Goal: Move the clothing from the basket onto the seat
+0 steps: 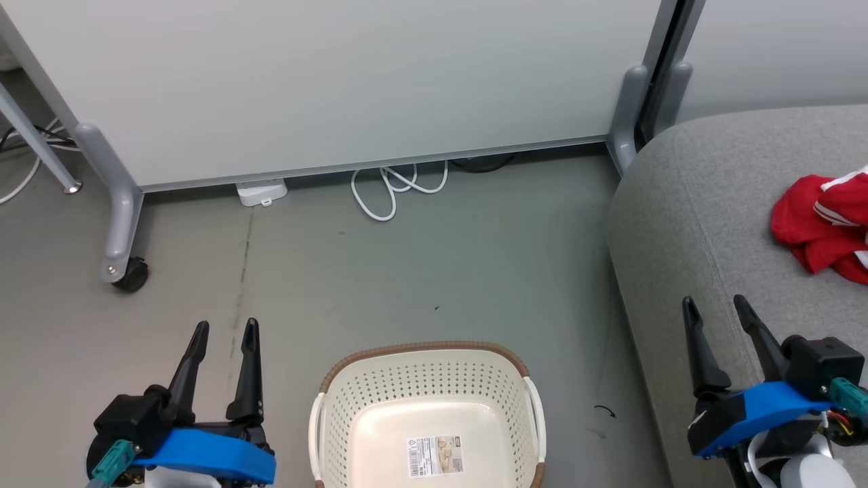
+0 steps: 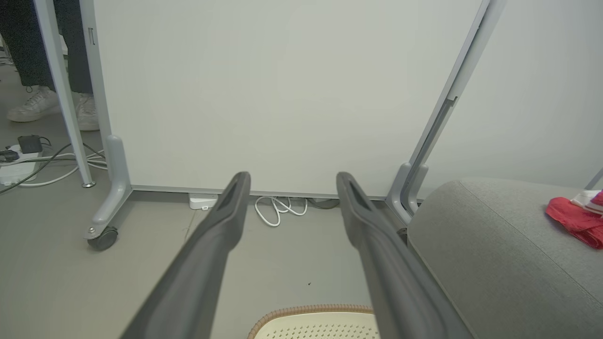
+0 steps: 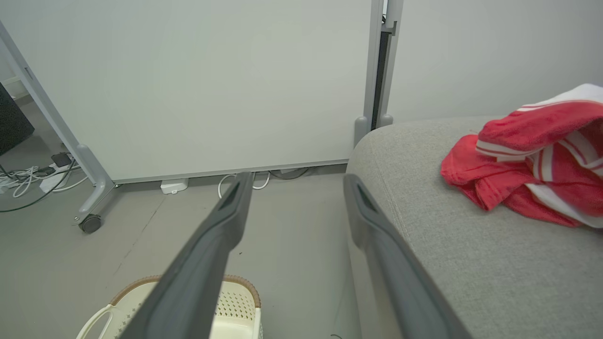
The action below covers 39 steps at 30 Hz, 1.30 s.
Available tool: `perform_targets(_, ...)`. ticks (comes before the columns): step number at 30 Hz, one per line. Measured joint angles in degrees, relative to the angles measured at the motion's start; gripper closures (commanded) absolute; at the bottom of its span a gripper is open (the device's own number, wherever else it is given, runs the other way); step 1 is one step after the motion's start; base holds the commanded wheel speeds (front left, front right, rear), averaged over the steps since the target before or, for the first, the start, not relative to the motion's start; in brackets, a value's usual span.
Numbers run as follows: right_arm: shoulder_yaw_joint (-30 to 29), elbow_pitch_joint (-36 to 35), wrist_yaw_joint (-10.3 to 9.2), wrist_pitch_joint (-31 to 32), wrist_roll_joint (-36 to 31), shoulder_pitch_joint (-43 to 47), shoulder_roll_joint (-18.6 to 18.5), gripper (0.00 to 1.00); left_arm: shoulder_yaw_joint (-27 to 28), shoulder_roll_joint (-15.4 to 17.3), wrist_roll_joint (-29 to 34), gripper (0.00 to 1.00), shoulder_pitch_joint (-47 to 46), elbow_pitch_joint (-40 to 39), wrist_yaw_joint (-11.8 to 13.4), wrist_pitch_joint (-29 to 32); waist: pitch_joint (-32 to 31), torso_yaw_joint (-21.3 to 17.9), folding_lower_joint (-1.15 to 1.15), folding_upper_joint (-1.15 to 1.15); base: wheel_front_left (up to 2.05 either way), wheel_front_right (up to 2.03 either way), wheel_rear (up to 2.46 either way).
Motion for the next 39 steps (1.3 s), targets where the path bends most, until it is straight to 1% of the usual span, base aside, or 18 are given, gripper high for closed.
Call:
perform_targets(11, 1.2, -0.4, 0.0, 0.0, 0.5, 1.1, 0.0, 0.0, 1.1, -0.4, 0.1, 0.0, 1.0, 0.8, 0.0, 0.0, 0.2, 0.4, 0.0, 0.0, 0.0, 0.0, 0.0)
perform_targets(29, 1.7, 0.2, 0.0, -0.3, 1.8, 1.2, 0.0, 0.0, 0.9, -0.7, 0.2, 0.0, 1.0, 0.7, 0.0, 0.0, 0.8, 0.6, 0.0, 0.0, 0.0, 0.0, 0.0)
perform_targets(30, 1.7, 0.2, 0.0, -0.3, 1.8, 1.2, 0.0, 1.0, 0.8, -0.6, 0.1, 1.0, 1.0, 0.7, 0.0, 0.0, 0.7, 0.6, 0.0, 0.0, 0.0, 0.0, 0.0)
perform_targets(39, 1.8, 4.9, 0.0, 0.0, 2.3, 2.0, 0.5, 1.0, 0.1, -2.2, -0.4, 1.0, 3.7, 4.6, 0.0, 0.4, 0.7, 0.6, 0.0, 0.0, 0.0, 0.0, 0.0)
